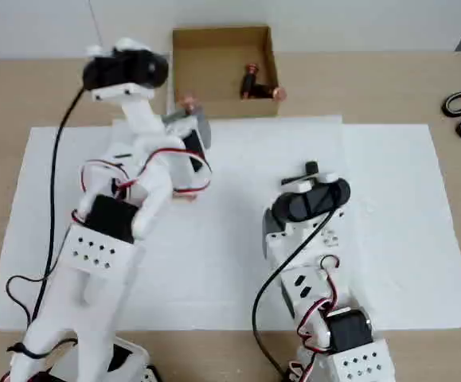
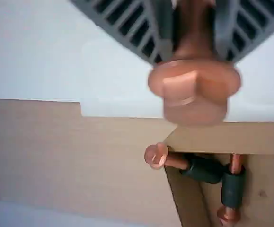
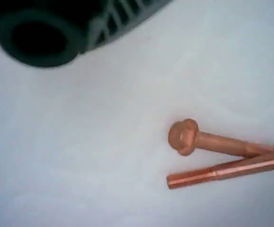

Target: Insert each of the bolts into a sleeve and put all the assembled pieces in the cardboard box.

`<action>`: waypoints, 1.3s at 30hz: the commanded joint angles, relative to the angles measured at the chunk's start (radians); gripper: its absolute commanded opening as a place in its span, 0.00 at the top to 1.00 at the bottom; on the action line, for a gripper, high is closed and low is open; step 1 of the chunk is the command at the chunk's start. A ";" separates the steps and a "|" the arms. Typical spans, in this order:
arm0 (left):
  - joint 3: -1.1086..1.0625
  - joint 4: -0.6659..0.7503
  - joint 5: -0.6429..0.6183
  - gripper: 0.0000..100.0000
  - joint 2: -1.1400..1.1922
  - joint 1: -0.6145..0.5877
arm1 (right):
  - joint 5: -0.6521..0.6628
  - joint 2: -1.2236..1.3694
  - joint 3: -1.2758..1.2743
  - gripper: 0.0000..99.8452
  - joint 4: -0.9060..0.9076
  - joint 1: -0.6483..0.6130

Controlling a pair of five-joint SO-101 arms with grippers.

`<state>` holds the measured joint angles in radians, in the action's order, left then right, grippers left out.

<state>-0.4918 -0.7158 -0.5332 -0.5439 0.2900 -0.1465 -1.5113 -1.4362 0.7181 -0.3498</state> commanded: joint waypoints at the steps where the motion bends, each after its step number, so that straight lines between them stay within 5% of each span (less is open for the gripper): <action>1: -0.038 0.091 -0.005 0.99 -0.044 0.046 | -0.057 -0.016 -0.002 1.00 -0.041 -0.058; 17: -0.165 0.149 0.034 0.99 -0.054 0.172 | 0.049 -0.016 -0.002 1.00 -0.076 -0.150; 26: -0.239 0.158 0.034 0.99 -0.255 0.178 | 0.037 -0.016 -0.002 1.00 -0.076 -0.150; 34: -0.395 0.437 0.040 1.00 -0.273 0.190 | 0.037 -0.016 -0.003 1.00 -0.077 -0.177; 39: -0.440 0.479 0.038 1.00 -0.273 0.227 | 0.038 -0.016 -0.038 1.00 -0.130 -0.228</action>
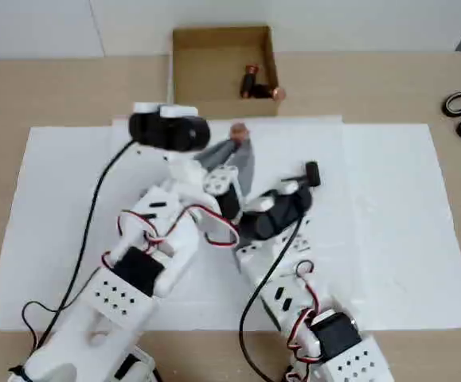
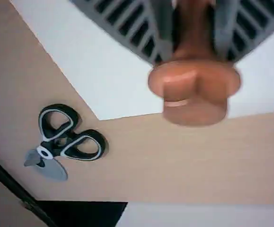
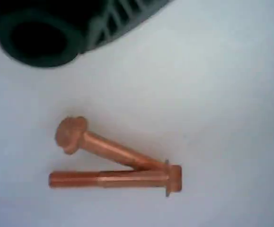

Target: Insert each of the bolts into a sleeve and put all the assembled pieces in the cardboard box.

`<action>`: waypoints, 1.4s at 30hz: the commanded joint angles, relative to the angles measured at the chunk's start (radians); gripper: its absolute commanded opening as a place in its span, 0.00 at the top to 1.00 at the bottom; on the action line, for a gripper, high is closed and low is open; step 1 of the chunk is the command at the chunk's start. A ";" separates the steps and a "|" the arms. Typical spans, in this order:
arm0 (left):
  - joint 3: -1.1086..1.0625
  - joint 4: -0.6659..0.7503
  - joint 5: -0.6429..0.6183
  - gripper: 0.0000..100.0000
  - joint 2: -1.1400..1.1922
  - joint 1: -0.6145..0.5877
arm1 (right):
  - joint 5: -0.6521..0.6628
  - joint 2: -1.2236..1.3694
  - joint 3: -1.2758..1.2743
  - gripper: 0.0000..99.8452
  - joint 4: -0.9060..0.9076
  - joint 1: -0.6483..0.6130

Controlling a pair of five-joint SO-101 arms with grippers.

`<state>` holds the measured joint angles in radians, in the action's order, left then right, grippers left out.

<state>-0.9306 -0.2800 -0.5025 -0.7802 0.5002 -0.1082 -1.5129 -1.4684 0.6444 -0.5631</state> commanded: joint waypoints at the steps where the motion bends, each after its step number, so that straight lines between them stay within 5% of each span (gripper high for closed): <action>1: -0.007 0.043 0.008 1.00 -0.037 0.017 | 0.002 -0.015 -0.017 1.00 -0.074 -0.015; 25: -0.016 -0.124 0.005 1.00 -0.100 0.021 | 0.000 -0.015 -0.017 1.00 -0.082 0.028; 42: -0.114 -0.034 0.005 1.00 -0.104 0.021 | 0.000 -0.015 -0.017 1.00 -0.085 0.028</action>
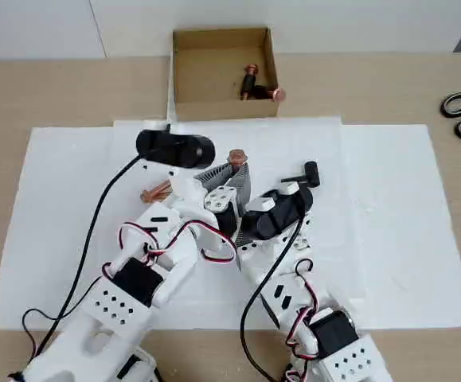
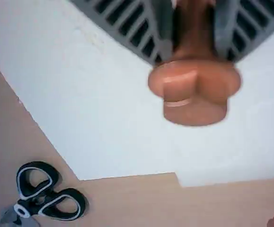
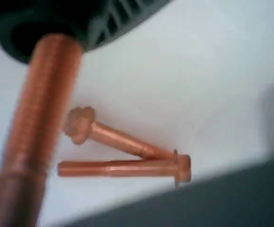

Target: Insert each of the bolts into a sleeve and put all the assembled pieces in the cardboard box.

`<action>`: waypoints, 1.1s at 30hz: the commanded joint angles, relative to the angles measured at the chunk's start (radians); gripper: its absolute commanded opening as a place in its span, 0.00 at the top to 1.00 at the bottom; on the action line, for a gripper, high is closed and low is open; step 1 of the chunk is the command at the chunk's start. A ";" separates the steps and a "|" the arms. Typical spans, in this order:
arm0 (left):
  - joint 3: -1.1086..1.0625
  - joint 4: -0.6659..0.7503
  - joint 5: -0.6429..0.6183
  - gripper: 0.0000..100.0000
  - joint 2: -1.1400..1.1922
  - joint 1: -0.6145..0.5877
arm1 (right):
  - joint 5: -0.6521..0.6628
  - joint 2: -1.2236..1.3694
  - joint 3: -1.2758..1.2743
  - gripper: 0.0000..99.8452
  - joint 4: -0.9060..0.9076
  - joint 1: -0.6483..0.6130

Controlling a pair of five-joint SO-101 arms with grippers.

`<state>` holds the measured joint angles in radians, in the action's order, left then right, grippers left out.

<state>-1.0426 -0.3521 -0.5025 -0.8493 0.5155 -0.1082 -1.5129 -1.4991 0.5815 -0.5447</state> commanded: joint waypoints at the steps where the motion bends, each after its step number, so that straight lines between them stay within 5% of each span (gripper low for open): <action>1: -0.002 0.038 0.003 1.00 -0.035 0.006 | 0.000 -0.015 0.014 1.00 -0.022 0.010; 33: -0.067 0.106 0.008 1.00 -0.035 0.017 | 0.000 -0.015 0.014 1.00 -0.018 0.008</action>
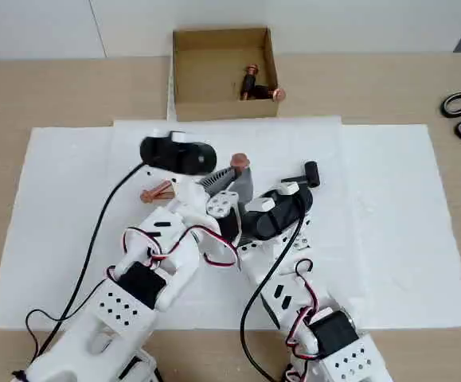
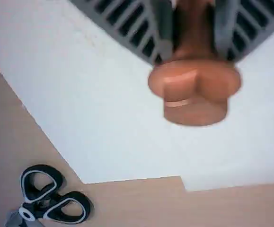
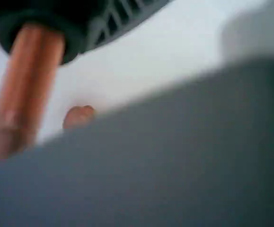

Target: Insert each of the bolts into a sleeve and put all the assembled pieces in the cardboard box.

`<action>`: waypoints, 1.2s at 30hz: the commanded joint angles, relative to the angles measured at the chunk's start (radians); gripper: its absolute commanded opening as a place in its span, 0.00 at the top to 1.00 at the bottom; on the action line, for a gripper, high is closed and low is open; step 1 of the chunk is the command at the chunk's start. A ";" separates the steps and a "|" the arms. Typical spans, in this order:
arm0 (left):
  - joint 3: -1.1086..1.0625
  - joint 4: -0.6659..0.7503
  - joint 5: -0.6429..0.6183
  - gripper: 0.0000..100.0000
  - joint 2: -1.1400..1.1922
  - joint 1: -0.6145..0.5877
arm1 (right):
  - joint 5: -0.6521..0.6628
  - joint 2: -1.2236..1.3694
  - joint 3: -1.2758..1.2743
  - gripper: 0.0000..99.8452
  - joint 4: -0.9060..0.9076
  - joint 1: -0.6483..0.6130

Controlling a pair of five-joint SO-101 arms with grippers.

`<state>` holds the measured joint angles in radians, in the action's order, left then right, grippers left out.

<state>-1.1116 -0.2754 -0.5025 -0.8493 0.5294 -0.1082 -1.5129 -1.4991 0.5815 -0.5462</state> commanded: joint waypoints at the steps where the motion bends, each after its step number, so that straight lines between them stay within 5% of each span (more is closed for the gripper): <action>1: -0.001 0.029 0.008 1.00 -0.037 0.003 | 0.000 -0.015 0.014 1.00 -0.018 0.012; 36: -0.015 -0.264 0.084 1.00 -0.037 0.052 | 0.000 -0.015 0.014 1.00 -0.016 0.016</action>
<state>-1.1208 -0.5163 -0.4273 -0.8830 0.5815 -0.1051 -1.5098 -1.5052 0.5831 -0.5386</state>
